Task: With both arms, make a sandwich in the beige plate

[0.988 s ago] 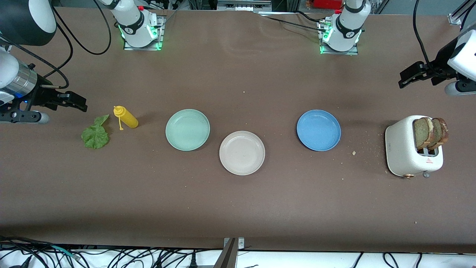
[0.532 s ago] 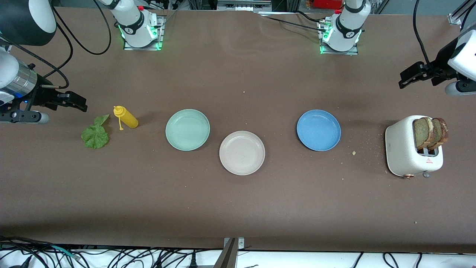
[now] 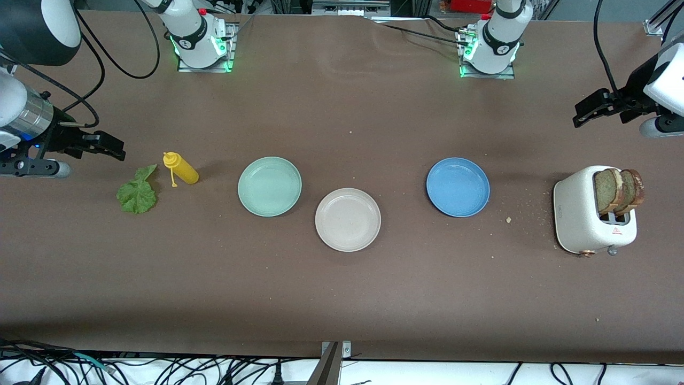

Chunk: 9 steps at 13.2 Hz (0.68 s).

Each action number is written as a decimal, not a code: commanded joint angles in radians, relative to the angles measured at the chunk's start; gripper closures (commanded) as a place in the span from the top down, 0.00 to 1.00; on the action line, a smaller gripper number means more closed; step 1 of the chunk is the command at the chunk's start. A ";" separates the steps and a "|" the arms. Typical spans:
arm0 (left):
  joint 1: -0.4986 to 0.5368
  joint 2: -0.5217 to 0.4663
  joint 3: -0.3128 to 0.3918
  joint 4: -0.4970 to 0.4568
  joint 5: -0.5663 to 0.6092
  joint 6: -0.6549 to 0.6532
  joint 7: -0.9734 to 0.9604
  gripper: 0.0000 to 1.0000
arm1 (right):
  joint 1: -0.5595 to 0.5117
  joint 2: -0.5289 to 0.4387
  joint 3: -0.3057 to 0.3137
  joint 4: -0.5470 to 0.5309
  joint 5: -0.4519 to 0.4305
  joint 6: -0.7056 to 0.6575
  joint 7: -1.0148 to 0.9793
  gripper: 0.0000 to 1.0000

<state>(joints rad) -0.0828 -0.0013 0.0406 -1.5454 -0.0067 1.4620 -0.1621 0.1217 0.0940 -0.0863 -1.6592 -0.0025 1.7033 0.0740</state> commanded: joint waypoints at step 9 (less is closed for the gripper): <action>-0.003 0.029 0.002 0.027 -0.003 -0.003 0.021 1.00 | -0.008 -0.019 -0.004 -0.013 0.016 0.007 -0.002 1.00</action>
<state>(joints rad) -0.0823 0.0038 0.0407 -1.5454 -0.0067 1.4626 -0.1621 0.1200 0.0940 -0.0886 -1.6592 -0.0025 1.7034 0.0740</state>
